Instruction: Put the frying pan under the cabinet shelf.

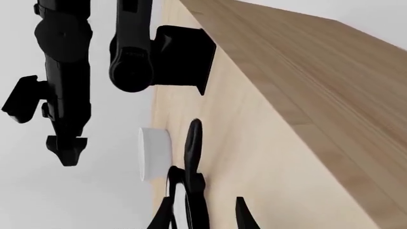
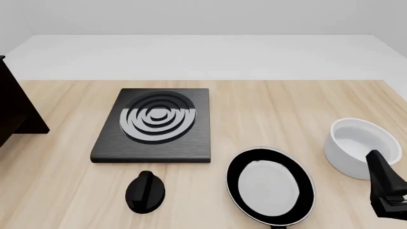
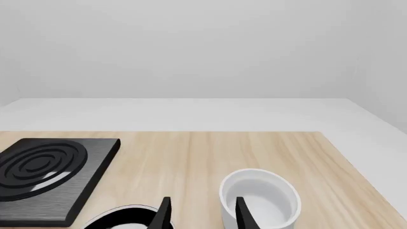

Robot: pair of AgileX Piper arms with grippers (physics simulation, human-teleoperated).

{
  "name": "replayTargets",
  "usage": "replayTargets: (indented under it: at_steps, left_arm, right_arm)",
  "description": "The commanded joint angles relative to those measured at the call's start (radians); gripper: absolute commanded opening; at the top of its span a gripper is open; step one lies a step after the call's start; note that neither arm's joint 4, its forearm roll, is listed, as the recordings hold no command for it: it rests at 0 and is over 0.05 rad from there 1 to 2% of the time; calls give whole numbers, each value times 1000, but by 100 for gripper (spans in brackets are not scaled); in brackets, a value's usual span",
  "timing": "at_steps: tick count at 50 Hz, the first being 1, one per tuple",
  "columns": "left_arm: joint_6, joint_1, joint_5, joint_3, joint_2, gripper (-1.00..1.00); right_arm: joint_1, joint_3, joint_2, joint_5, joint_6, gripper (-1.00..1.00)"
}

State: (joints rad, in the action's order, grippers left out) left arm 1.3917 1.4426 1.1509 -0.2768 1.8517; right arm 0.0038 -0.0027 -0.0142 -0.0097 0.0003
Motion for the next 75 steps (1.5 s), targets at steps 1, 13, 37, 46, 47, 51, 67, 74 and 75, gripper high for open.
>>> replayTargets:
  at_steps: [1,13,37,46,47,51,67,74,75]
  left_arm:
    - [6,-15,-27,-60,18,100]
    - [2,-27,-55,-92,41,100]
    - [32,-28,-82,-135,97,100]
    - [38,-28,-97,-157,110,100]
    - [40,-30,-99,-161,112,100]
    - [50,-30,-91,-167,128,100]
    - [60,-34,-106,-212,160,100]
    - [70,-42,-129,-237,171,100]
    - [72,-43,-132,-241,173,100]
  right_arm:
    - [0,0,-1,-1,0,100]
    - [0,1,-2,-2,0,100]
    - [0,1,-2,-2,0,100]
    - [0,1,-2,-2,0,100]
    - [0,1,-2,-2,0,100]
    - [0,1,-2,-2,0,100]
    - [0,1,-2,-2,0,100]
    - [0,1,-2,-2,0,100]
    - [0,1,-2,-2,0,100]
